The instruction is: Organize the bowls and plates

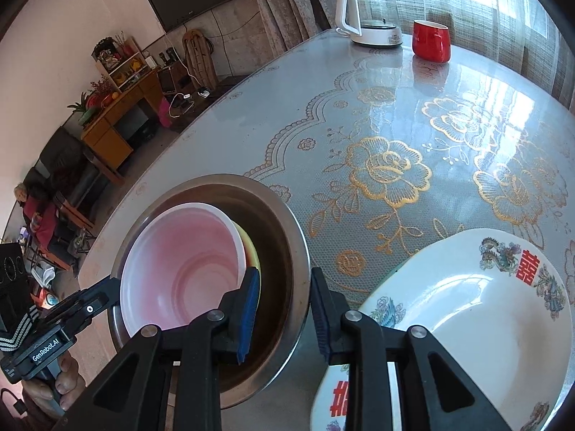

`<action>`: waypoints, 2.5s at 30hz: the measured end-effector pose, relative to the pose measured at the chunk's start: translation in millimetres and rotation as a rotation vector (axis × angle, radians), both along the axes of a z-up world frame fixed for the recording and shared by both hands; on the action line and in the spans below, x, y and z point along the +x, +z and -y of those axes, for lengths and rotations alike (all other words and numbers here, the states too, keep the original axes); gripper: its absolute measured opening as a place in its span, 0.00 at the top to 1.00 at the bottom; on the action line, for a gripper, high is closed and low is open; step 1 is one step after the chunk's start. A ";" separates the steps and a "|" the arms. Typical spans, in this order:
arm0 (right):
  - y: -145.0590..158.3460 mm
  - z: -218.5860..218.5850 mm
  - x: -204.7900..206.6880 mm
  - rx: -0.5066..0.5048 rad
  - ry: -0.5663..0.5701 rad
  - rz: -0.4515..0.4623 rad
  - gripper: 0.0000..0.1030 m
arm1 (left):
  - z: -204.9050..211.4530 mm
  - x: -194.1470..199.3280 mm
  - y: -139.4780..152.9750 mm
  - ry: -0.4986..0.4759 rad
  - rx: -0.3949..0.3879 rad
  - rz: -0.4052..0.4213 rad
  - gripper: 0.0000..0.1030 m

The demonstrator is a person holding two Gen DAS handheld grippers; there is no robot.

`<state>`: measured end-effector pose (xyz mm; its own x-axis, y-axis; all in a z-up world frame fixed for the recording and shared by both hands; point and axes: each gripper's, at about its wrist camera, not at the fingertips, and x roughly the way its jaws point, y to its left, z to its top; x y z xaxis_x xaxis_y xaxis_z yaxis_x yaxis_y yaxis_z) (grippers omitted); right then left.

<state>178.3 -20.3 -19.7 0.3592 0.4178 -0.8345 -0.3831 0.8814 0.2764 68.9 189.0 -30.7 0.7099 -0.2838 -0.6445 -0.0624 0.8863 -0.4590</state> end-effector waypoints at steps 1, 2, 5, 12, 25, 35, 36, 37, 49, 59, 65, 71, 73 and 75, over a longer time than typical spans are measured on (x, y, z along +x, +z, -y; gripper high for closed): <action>0.3 -0.4 0.0 0.001 0.002 0.001 0.71 | -1.8 1.4 -1.3 0.002 -0.011 0.000 0.83; -0.2 -0.1 0.0 0.003 0.006 0.003 0.71 | -3.4 2.7 -2.8 0.002 -0.025 -0.003 0.83; -1.2 1.4 2.6 0.006 0.020 0.001 0.71 | -1.7 6.3 -2.2 0.005 -0.008 -0.016 0.83; -3.3 1.0 3.7 0.022 0.024 -0.016 0.71 | -1.0 8.9 -4.2 -0.003 -0.007 -0.017 0.83; 3.7 -8.7 -6.6 -0.125 0.074 0.036 0.73 | 2.1 13.7 -1.6 0.023 0.047 -0.038 0.81; -12.0 -29.0 -7.7 -0.203 0.113 0.079 0.82 | 15.6 7.4 2.5 0.037 0.176 -0.026 0.82; -11.5 -28.6 -8.8 -0.204 0.114 0.082 0.82 | 15.5 5.9 2.3 0.042 0.179 -0.028 0.82; -11.1 -28.6 -10.4 -0.203 0.115 0.083 0.82 | 15.5 4.4 2.3 0.047 0.183 -0.031 0.82; -9.7 -29.8 -22.7 -0.161 0.120 0.069 0.82 | 16.7 -11.0 4.1 0.084 0.225 -0.038 0.83; -4.9 -19.1 -35.0 -0.070 0.096 0.048 0.82 | 17.7 -25.2 17.3 0.086 0.227 0.001 0.83; 3.4 -10.6 -41.3 -0.021 0.085 0.062 0.82 | 18.9 -29.2 25.7 0.080 0.220 0.022 0.83; 11.1 2.4 -45.9 0.041 0.061 0.081 0.82 | 23.5 -29.1 32.4 0.069 0.223 0.035 0.83; 12.0 5.9 -47.8 0.053 0.056 0.083 0.82 | 26.0 -28.9 34.7 0.063 0.224 0.042 0.83; 12.8 9.9 -49.3 0.062 0.046 0.084 0.82 | 28.9 -29.8 37.2 0.055 0.229 0.050 0.83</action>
